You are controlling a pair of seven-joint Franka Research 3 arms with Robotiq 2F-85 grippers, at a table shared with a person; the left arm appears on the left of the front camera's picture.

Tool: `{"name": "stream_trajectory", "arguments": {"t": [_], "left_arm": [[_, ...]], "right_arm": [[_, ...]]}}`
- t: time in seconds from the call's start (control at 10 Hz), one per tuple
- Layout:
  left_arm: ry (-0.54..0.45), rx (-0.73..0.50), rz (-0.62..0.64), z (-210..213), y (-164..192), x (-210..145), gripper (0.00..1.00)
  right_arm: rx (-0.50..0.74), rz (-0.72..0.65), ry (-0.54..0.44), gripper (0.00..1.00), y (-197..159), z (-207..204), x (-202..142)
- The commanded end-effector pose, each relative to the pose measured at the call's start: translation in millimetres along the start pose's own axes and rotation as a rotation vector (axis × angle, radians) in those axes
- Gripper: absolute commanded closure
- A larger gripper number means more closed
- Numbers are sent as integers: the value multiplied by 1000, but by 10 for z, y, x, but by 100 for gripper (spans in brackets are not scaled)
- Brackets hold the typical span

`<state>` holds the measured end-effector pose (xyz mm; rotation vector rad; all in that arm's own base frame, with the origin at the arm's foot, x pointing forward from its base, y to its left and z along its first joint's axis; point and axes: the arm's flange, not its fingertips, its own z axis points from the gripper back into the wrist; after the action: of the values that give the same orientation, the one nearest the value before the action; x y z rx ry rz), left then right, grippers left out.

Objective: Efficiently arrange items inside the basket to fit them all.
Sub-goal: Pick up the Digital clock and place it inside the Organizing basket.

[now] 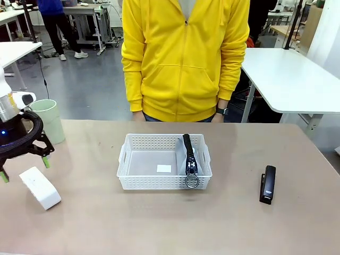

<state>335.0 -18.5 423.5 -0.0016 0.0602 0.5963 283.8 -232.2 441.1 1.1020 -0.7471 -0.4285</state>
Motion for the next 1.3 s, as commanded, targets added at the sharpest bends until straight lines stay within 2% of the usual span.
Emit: {"name": "stream_trajectory", "arguments": {"t": [0.0,0.1,0.2,0.5,0.7,0.8,0.9,1.2], "left_arm": [[-32,24,48,-170,204,-205,0],[-48,-101,-6,-140,243,-193,0],[-13,17,32,8,36,22,0],[-23,-6,34,45,45,38,0],[11,-83,36,-168,-10,123,0],[1,-111,150,-284,30,172,0],[22,-117,157,-376,69,197,0],[106,-29,211,-771,-25,279,0]], "right_arm": [[19,3,-12,0,9,0,26],[19,3,-12,0,9,0,26],[19,3,-12,0,9,0,26],[19,3,-12,0,9,0,26],[19,3,-12,0,9,0,26],[19,3,-12,0,9,0,26],[19,3,-12,0,9,0,26],[19,3,-12,0,9,0,26]]}}
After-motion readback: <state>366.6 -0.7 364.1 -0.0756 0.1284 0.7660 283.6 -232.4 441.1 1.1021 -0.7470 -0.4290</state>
